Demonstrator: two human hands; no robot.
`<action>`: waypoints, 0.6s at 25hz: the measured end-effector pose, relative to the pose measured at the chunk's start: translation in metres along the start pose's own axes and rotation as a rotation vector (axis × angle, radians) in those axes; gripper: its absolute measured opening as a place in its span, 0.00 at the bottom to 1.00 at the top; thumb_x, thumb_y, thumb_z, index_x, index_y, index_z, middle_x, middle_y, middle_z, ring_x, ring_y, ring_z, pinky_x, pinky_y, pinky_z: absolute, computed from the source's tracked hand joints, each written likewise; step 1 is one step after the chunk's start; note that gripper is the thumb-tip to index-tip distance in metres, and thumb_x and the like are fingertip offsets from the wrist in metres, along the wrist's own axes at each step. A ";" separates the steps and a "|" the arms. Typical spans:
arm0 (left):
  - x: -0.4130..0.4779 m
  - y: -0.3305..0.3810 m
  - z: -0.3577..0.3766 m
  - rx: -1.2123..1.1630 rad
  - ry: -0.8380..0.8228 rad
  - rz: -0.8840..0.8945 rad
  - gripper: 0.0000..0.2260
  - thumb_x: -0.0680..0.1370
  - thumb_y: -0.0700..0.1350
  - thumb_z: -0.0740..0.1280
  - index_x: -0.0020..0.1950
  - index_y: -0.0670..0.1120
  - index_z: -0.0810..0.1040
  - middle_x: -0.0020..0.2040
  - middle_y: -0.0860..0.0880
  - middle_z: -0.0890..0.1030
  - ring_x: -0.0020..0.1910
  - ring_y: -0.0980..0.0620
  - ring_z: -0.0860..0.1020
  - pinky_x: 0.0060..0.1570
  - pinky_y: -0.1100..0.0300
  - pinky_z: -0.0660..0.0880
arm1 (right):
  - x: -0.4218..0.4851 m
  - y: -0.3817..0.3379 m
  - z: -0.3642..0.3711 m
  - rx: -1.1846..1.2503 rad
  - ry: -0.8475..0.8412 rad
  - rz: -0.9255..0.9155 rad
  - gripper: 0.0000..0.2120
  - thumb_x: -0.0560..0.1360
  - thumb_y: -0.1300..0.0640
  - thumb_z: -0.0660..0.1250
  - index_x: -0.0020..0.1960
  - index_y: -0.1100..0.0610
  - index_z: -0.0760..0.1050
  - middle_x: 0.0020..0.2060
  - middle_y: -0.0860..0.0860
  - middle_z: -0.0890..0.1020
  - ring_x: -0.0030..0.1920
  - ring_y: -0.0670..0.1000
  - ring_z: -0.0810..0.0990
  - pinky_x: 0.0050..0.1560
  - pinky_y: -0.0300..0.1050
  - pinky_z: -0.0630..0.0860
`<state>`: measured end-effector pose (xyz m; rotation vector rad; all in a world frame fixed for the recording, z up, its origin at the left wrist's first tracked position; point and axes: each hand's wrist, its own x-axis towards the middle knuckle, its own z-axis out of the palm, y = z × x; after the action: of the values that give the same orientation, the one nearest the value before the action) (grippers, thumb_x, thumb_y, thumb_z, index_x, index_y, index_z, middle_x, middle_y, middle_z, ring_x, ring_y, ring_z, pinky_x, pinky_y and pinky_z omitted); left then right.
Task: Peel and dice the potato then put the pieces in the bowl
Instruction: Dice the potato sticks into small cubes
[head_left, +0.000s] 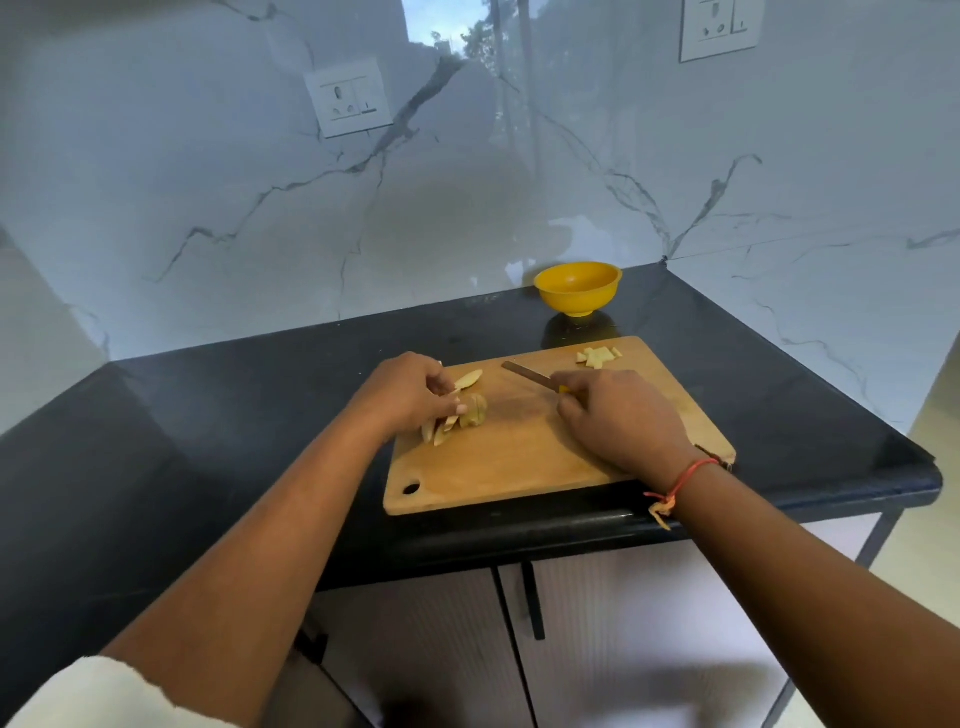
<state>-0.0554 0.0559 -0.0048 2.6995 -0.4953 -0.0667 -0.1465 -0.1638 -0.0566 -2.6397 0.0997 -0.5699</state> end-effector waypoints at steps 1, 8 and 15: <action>-0.003 -0.003 -0.003 -0.021 -0.048 -0.001 0.17 0.73 0.50 0.76 0.60 0.51 0.81 0.56 0.53 0.80 0.52 0.56 0.76 0.46 0.62 0.71 | -0.001 -0.001 0.002 0.003 0.007 0.013 0.18 0.82 0.48 0.59 0.70 0.43 0.75 0.46 0.48 0.83 0.40 0.46 0.77 0.43 0.46 0.81; -0.008 -0.012 0.006 -0.034 -0.062 0.103 0.16 0.72 0.47 0.77 0.59 0.52 0.82 0.48 0.54 0.80 0.47 0.56 0.78 0.47 0.63 0.76 | -0.005 0.003 0.005 0.008 0.027 0.042 0.19 0.82 0.47 0.59 0.71 0.44 0.74 0.39 0.44 0.77 0.35 0.42 0.73 0.34 0.40 0.72; -0.013 -0.009 0.014 0.062 -0.048 0.199 0.05 0.74 0.47 0.75 0.49 0.53 0.84 0.46 0.58 0.80 0.44 0.60 0.77 0.40 0.71 0.69 | -0.006 0.004 0.005 -0.017 0.030 0.027 0.19 0.82 0.46 0.58 0.72 0.44 0.73 0.40 0.44 0.77 0.36 0.43 0.75 0.38 0.41 0.77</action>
<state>-0.0657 0.0629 -0.0219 2.6983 -0.7893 -0.0618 -0.1502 -0.1641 -0.0646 -2.6429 0.1493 -0.6026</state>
